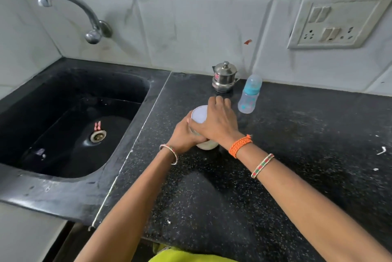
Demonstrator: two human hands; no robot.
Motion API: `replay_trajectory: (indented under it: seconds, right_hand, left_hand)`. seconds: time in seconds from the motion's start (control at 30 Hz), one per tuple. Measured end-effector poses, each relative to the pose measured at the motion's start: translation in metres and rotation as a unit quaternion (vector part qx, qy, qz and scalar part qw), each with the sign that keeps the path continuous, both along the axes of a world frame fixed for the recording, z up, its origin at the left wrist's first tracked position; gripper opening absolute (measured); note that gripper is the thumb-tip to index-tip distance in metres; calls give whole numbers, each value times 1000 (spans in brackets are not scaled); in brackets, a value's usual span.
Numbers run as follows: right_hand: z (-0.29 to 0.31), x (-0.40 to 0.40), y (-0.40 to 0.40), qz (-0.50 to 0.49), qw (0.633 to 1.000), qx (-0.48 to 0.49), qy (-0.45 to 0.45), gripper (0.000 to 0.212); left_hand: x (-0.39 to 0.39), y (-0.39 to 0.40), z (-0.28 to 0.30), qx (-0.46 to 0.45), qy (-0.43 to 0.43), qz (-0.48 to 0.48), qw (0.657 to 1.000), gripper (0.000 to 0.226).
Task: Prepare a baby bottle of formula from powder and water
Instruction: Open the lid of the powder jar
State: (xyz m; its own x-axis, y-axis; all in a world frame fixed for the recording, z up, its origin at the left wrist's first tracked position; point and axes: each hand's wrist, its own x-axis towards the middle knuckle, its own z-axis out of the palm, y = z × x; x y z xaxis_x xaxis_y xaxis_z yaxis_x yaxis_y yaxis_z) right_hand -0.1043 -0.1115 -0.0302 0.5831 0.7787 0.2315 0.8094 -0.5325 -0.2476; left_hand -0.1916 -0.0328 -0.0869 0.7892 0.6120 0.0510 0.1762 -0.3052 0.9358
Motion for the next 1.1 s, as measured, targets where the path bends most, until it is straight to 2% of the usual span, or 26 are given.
replay_trajectory:
  seconds: [0.33, 0.53, 0.67, 0.8, 0.87, 0.93, 1.03, 1.1]
  right_hand:
    - [-4, 16, -6, 52, 998, -7, 46, 73]
    - [-1, 21, -7, 112, 990, -7, 85, 67]
    - [12, 32, -13, 220, 966, -105, 80, 65]
    - [45, 42, -4, 269, 925, -264, 59, 75]
    - [62, 38, 1, 247, 904, -342, 71, 90]
    - [73, 29, 3, 188, 909, -366, 65, 95]
    - [79, 8, 4, 107, 925, -364, 20, 77]
    - [74, 1, 8, 107, 934, -342, 8, 65]
  left_hand:
    - [8, -2, -15, -47, -59, 15, 997, 70]
    - [8, 5, -17, -67, -48, -8, 997, 77]
    - [8, 17, -12, -63, 21, -112, 992, 77]
    - [9, 15, -11, -72, 27, -129, 989, 76]
    - [8, 12, -12, -77, 23, -131, 988, 86]
    - [6, 13, -12, -68, 26, -136, 988, 93]
    - [5, 13, -11, -51, 31, -145, 988, 87]
    - [4, 13, -11, -44, 40, -154, 986, 79]
